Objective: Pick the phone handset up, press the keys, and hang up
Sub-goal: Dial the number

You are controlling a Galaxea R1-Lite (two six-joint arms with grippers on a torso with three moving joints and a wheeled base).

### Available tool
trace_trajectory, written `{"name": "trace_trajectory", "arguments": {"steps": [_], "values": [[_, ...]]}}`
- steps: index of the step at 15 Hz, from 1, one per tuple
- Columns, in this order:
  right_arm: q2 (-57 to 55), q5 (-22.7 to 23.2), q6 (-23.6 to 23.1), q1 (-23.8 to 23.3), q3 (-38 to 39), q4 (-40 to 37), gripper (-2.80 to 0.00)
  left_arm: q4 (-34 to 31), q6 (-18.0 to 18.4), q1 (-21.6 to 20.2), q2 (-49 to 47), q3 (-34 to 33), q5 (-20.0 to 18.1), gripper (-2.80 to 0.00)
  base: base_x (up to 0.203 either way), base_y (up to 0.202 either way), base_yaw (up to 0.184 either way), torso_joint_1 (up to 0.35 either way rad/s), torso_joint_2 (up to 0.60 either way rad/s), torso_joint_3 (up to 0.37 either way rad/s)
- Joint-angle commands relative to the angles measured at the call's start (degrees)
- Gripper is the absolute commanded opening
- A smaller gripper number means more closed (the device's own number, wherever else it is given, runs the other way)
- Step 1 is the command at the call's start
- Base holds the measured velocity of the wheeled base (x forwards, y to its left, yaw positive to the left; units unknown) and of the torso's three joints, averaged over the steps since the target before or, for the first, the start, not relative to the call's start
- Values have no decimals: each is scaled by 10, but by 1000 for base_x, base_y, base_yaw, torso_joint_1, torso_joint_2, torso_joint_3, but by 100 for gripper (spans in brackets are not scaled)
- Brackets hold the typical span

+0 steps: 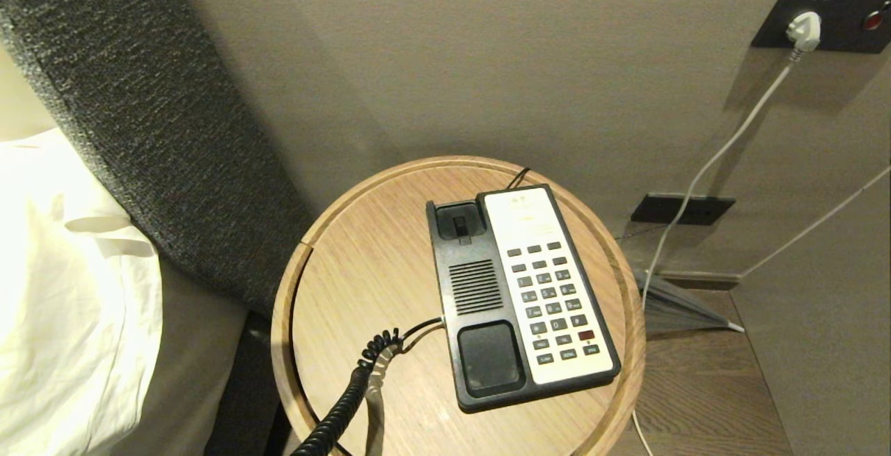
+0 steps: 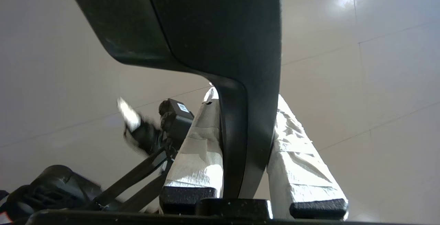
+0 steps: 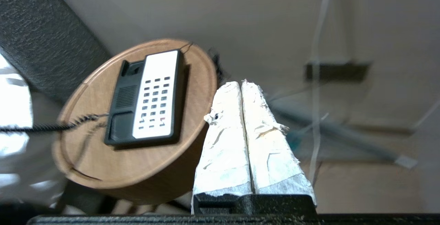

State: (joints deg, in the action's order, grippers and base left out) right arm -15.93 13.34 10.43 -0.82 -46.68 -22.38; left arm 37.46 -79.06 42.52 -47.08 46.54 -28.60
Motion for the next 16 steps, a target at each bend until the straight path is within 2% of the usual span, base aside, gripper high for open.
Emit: {"name": "trace_trajectory", "arguments": {"steps": [1,4,5,7,9,11,13,16], "values": [[-208,26,10,0,-50,2,-280,4,-4,0,-11,0,-1,-280,0,0,0,0,0,0],[-402,53,-4,24,-78,47,-280,9,-4,0,-14,-8,-1,-280,0,0,0,0,0,0],[-458,39,-7,54,-84,72,-280,9,-4,0,-14,-8,-1,-280,0,0,0,0,0,0],[-545,-9,-4,151,-92,134,-280,8,-4,0,-14,-9,-1,-280,0,0,0,0,0,0],[-600,-78,13,253,-96,185,-280,4,-6,0,-13,-3,0,-280,0,0,0,0,0,0],[-634,-136,43,336,-100,208,-280,1,-7,-1,-7,-7,0,-280,0,0,0,0,0,0],[-656,-166,61,368,-99,214,-280,1,-8,-6,-7,-8,2,-280,0,0,0,0,0,0],[-650,-177,63,406,-87,198,-280,2,-14,-7,-12,-3,5,-280,0,0,0,0,0,0]]}}
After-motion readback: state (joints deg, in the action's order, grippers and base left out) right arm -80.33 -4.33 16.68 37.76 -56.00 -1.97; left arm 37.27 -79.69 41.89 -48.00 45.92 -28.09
